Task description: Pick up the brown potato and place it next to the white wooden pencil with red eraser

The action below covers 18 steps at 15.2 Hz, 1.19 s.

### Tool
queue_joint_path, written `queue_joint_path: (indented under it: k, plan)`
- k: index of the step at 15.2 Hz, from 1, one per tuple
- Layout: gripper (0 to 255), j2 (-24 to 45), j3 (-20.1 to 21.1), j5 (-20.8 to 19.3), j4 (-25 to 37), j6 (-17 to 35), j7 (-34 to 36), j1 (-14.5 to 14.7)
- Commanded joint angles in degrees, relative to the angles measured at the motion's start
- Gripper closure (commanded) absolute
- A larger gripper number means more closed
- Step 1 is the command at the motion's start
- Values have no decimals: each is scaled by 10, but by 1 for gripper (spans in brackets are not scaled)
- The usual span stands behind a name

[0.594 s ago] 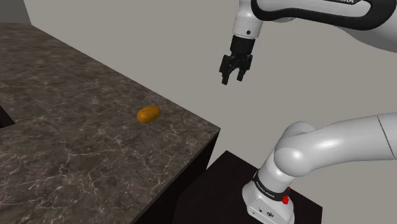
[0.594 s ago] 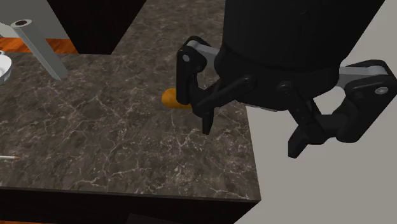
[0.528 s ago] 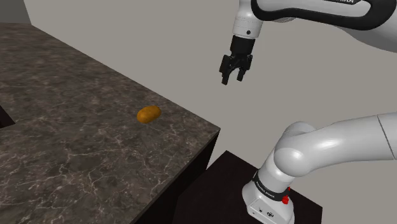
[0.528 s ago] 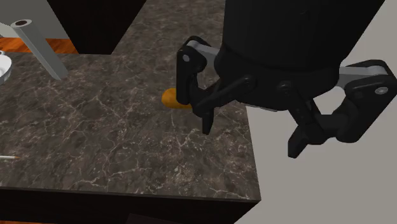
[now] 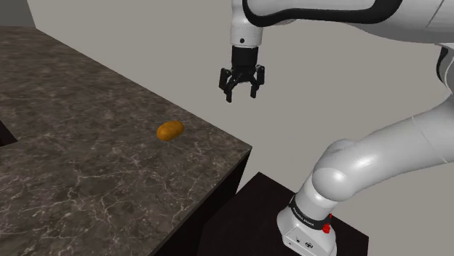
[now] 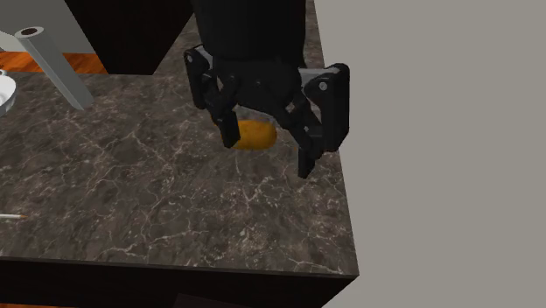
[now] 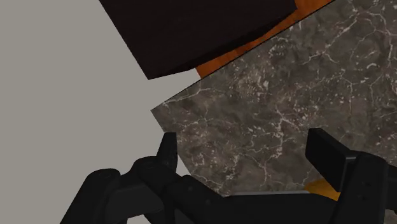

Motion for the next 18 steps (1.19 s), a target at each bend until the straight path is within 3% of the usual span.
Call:
queue_joint_path:
  k: [1,10,18]
  plan:
    - [0,49,32,6,27,4,68,-6]
    - [0,304,116,-25,205,-14,343,-14]
    - [0,552,108,-68,435,-77,546,31]
